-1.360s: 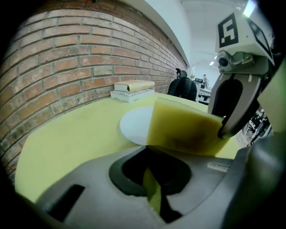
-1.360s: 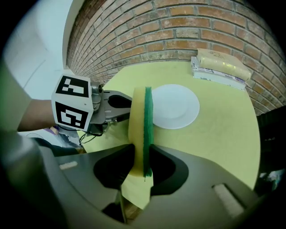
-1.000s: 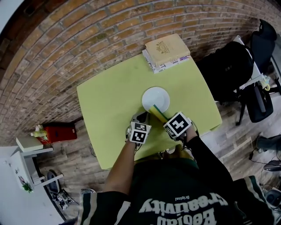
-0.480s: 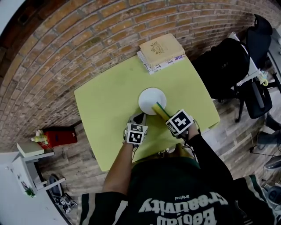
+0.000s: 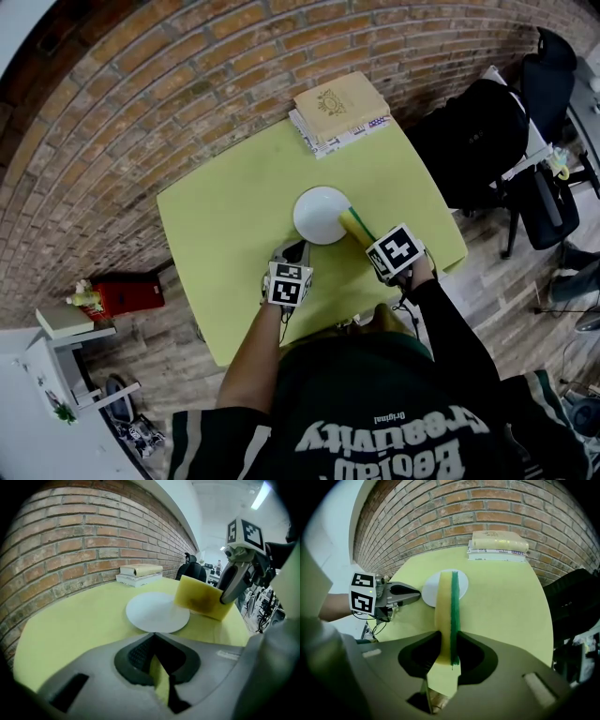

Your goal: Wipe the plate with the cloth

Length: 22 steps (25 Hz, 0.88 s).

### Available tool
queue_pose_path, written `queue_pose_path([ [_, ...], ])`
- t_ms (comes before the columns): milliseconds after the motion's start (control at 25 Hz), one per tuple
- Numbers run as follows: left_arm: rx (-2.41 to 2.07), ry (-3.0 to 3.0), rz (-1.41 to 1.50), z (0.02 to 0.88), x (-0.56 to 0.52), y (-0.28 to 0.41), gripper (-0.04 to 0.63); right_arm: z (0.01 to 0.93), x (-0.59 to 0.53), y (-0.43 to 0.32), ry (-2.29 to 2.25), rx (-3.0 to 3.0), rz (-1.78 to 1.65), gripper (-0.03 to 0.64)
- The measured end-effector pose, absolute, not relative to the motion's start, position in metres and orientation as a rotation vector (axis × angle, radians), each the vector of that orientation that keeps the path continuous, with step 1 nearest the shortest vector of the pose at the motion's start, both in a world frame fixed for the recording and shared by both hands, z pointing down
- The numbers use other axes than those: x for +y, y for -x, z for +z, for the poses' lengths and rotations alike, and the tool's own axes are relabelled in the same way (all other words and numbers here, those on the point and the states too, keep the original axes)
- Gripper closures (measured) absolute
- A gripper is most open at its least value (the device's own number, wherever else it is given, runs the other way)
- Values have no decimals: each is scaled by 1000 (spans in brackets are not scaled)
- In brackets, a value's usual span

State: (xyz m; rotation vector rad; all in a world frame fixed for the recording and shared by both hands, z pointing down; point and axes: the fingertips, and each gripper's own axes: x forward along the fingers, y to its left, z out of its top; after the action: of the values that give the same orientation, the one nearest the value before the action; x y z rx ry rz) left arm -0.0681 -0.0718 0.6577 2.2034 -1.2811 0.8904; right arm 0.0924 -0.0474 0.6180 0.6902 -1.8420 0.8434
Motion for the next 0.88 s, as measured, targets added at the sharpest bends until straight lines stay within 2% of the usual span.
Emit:
queue_pose_path([
  [880,-1301,-2198,941,656,-70,66,591,619,-49,-104,-718,-1843,849,500],
])
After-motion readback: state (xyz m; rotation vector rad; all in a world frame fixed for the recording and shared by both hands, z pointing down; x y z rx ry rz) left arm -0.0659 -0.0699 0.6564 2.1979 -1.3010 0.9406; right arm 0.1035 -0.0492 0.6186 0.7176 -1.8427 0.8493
